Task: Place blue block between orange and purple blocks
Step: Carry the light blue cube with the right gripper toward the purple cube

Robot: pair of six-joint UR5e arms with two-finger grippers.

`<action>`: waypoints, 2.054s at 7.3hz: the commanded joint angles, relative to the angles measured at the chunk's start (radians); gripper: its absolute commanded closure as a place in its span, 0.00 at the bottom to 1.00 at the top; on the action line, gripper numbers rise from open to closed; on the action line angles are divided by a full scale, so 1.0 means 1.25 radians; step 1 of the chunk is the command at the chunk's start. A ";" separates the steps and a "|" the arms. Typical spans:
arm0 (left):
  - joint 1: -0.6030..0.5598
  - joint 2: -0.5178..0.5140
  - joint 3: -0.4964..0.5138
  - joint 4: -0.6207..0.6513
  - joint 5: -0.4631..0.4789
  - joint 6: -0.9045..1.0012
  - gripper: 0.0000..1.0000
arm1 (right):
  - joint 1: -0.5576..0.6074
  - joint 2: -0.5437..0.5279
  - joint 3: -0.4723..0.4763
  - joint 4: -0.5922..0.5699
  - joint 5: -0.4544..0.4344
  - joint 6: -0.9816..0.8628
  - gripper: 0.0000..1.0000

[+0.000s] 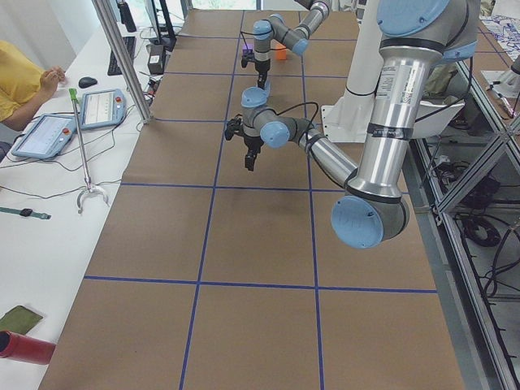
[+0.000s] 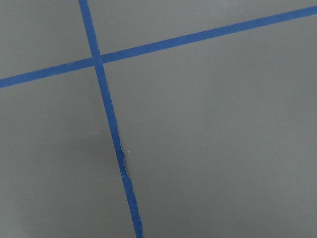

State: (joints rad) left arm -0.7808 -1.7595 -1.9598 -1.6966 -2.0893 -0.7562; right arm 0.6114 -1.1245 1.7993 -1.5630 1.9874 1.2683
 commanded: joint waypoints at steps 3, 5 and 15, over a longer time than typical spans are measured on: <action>0.001 -0.002 -0.003 0.000 0.000 -0.027 0.01 | 0.189 -0.271 0.131 0.010 0.114 -0.240 1.00; 0.005 -0.010 -0.008 -0.004 0.000 -0.050 0.01 | 0.262 -0.374 0.120 0.045 0.132 -0.365 1.00; 0.009 -0.012 -0.008 -0.004 0.006 -0.053 0.01 | 0.293 -0.399 -0.055 0.186 0.164 -0.437 1.00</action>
State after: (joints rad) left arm -0.7706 -1.7748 -1.9699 -1.7012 -2.0817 -0.8222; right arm 0.9779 -1.6417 1.7508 -1.3320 2.1926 0.7212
